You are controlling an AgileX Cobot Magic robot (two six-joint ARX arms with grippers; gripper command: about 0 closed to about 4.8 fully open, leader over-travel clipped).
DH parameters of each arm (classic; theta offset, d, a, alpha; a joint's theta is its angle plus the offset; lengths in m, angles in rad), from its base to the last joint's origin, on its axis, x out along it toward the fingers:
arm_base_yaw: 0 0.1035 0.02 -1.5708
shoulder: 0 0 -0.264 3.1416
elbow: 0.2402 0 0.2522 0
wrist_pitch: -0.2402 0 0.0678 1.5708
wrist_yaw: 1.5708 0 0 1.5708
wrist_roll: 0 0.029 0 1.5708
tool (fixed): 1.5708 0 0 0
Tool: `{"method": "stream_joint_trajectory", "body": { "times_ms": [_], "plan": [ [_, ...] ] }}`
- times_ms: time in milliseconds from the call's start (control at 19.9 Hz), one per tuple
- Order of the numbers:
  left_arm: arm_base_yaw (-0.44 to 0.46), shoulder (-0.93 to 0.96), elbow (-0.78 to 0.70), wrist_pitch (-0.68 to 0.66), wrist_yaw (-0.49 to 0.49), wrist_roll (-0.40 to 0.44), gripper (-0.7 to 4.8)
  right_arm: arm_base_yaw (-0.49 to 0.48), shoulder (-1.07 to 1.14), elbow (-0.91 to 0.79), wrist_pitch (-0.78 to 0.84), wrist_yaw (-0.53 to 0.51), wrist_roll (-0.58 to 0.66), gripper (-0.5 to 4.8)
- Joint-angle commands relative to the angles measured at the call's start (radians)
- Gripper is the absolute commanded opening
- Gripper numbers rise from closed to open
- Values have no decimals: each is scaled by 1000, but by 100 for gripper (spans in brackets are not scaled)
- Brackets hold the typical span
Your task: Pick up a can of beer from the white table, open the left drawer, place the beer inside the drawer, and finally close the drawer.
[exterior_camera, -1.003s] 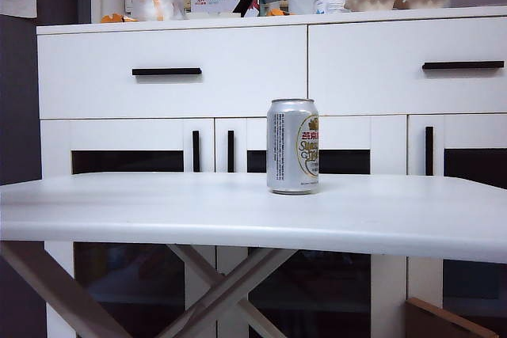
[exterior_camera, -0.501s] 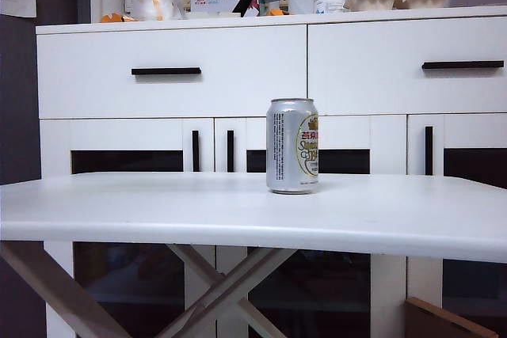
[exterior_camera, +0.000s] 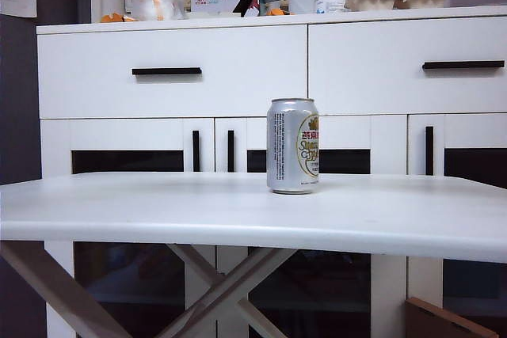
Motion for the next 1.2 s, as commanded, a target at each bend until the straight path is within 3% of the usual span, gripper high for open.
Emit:
{"method": "stream_joint_trajectory", "body": {
  "times_ms": [50, 752, 1203],
  "plan": [
    [0, -3, 4, 10, 0, 2, -5, 6, 58, 4, 74, -5, 4, 479],
    [2, 0, 4, 21, -26, 2, -5, 8, 395, 5, 313, 26, 4, 479],
    [2, -1, 4, 20, -25, -5, -5, 23, 543, 40, 322, 25, 8, 479]
  ]
}}
